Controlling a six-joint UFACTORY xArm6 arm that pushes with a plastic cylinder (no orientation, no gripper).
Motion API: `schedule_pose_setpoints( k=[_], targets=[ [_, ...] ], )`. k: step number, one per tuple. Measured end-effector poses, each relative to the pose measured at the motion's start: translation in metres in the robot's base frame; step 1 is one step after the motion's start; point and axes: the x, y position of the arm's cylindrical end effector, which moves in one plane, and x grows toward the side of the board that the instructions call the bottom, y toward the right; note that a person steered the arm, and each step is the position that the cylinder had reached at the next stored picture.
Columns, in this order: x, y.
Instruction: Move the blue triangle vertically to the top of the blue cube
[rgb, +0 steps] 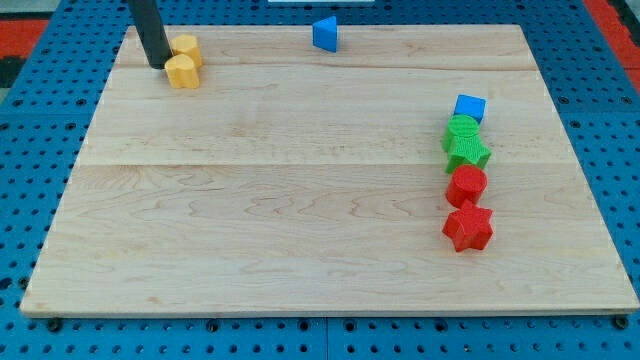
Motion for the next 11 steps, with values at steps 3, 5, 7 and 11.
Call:
schedule_pose_setpoints(
  k=[3, 5, 7, 11],
  targets=[
    [-0.048, 0.093],
    [-0.066, 0.242],
    [-0.06, 0.364],
    [-0.071, 0.414]
  ],
)
